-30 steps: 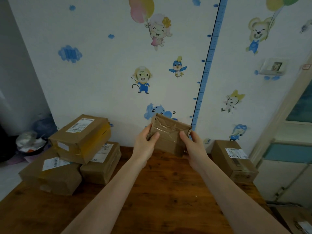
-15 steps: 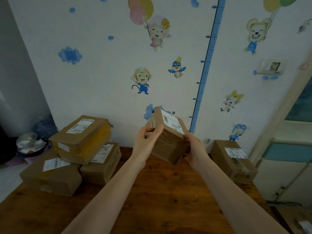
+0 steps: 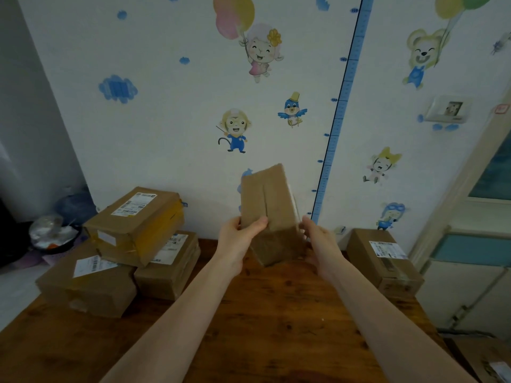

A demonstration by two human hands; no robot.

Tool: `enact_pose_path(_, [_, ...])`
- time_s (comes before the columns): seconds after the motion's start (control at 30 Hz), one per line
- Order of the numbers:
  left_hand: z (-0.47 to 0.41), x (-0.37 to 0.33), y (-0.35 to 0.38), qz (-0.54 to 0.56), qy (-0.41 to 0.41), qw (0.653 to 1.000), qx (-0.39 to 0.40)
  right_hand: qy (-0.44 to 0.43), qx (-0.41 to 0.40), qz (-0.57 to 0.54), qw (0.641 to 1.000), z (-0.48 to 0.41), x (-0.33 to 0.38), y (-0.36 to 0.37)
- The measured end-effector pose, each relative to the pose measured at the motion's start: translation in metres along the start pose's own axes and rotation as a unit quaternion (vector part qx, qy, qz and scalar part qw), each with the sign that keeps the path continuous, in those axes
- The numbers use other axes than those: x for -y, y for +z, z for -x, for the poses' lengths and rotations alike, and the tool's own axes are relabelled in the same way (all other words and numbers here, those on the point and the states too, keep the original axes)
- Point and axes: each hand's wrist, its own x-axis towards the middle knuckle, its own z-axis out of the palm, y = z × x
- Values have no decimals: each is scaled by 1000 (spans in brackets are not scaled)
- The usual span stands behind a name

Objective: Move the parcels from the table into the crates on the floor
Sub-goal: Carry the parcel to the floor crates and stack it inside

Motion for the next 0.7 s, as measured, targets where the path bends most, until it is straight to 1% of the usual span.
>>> enact_pose_path(0.07, [0, 1, 2, -41, 22, 999, -2, 18, 22, 25, 999, 0, -1, 1])
enact_pose_path(0.17, [-1, 3, 2, -71, 38, 997, 0, 16, 65, -1, 998, 4, 0, 4])
enact_pose_path(0.3, [0, 4, 2, -109, 86, 990, 3, -35, 87, 30, 995, 9, -3, 6])
enact_pose_path(0.4, [0, 6, 2, -142, 130, 981, 8, -70, 88, 51, 992, 9, -4, 9])
enact_pose_path(0.5, [0, 6, 0, -177, 180, 967, -8, -113, 72, 86, 987, 11, -5, 13])
enact_pose_path(0.57, [0, 6, -2, -187, 195, 963, -15, -129, 65, 93, 985, 11, -6, 14])
enact_pose_path(0.7, [2, 6, -2, -207, 222, 952, -24, -144, 68, 69, 985, 12, -3, 14])
